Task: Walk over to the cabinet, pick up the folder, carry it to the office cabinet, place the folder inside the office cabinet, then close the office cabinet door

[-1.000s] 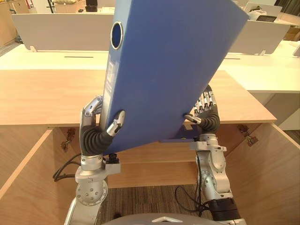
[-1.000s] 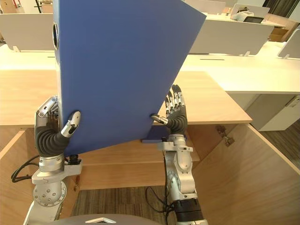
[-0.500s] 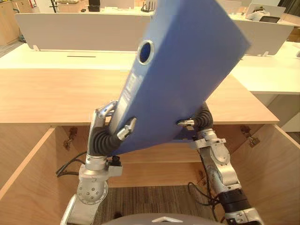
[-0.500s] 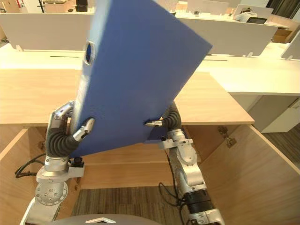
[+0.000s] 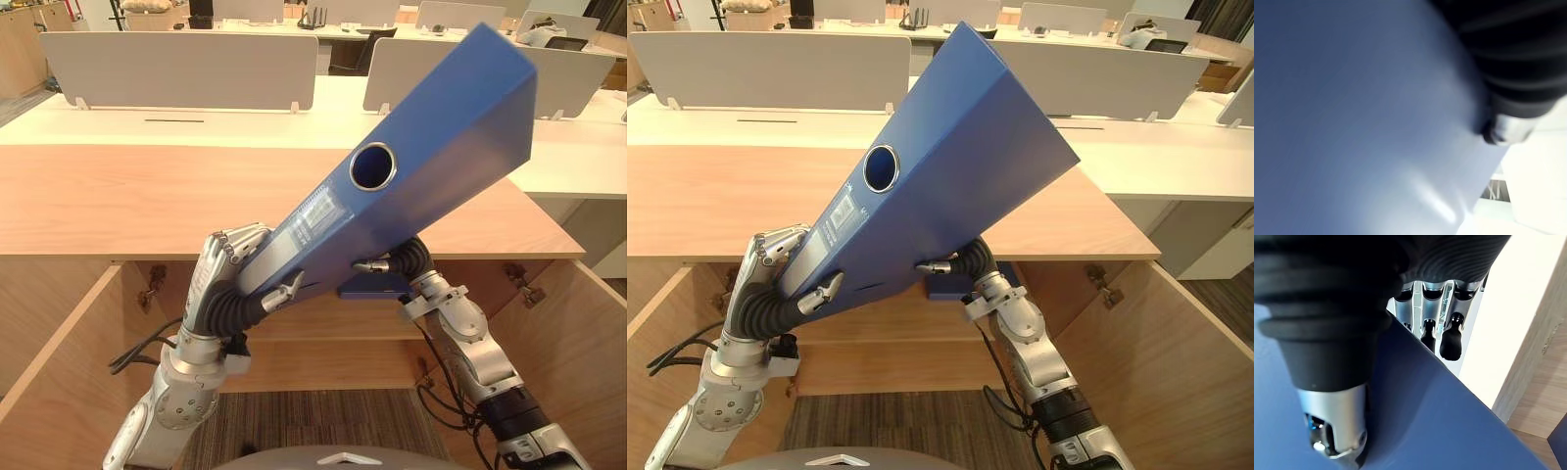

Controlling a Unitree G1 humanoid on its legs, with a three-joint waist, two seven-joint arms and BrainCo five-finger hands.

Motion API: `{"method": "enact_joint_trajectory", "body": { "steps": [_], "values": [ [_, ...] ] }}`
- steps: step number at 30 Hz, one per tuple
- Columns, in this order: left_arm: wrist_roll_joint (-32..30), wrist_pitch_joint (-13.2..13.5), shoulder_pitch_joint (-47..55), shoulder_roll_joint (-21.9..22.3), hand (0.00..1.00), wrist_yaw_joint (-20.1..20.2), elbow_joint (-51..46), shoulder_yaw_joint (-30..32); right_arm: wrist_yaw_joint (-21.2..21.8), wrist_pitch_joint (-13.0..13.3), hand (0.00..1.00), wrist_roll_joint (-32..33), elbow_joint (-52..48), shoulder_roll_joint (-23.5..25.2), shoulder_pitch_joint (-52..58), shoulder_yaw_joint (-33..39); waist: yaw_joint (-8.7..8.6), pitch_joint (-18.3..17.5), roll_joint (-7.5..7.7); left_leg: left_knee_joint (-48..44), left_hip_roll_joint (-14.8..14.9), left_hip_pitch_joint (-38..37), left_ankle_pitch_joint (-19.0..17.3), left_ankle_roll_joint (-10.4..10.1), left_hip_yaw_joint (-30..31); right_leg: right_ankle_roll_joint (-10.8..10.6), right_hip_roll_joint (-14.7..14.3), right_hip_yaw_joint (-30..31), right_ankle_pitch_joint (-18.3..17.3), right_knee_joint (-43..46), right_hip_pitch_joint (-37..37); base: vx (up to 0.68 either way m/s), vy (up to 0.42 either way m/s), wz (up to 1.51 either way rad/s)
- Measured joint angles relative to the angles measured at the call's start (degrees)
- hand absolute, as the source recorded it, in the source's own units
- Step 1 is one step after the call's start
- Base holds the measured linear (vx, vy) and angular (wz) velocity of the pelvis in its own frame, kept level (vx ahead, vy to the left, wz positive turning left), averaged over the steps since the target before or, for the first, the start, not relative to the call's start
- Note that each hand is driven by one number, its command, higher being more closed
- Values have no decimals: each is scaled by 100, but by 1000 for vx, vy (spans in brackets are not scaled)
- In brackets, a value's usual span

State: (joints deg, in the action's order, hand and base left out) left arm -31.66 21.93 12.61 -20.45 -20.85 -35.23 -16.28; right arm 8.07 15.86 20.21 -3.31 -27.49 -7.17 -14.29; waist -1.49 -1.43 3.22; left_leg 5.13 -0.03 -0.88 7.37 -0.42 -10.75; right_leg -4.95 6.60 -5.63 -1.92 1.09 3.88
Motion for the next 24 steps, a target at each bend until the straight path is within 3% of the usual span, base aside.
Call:
{"method": "enact_joint_trajectory", "body": {
  "steps": [7,8,12,18,24],
  "values": [
    [0,3,4,17,100,-45,37,175,-127,28,100,-284,-46,296,-1,185,-2,-22,-8,0,0,8,-1,0,0,-1,-1,2,0,-8,-4,0,0,0],
    [0,4,23,25,0,-50,61,225,-133,28,100,-373,-47,364,0,235,-1,-22,-7,0,1,11,-1,-1,1,-1,-1,1,0,-9,-6,0,0,0],
    [-4,1,118,66,0,-60,269,342,-307,42,100,-664,-298,571,1,403,-4,-22,-7,0,0,23,-2,-1,5,-1,1,-2,-1,-14,-13,0,0,0],
    [-5,-82,240,506,0,-193,504,755,-385,368,100,-734,-788,984,13,765,1,-28,3,0,-7,54,-1,-1,19,-2,1,-16,-1,-10,-40,0,0,0],
    [-3,-166,415,822,0,-247,658,1048,-740,499,100,-939,-981,1518,91,1040,-27,-35,15,0,-18,68,12,4,125,-1,17,-132,-12,-11,4,3,0,10]
  ]
}}
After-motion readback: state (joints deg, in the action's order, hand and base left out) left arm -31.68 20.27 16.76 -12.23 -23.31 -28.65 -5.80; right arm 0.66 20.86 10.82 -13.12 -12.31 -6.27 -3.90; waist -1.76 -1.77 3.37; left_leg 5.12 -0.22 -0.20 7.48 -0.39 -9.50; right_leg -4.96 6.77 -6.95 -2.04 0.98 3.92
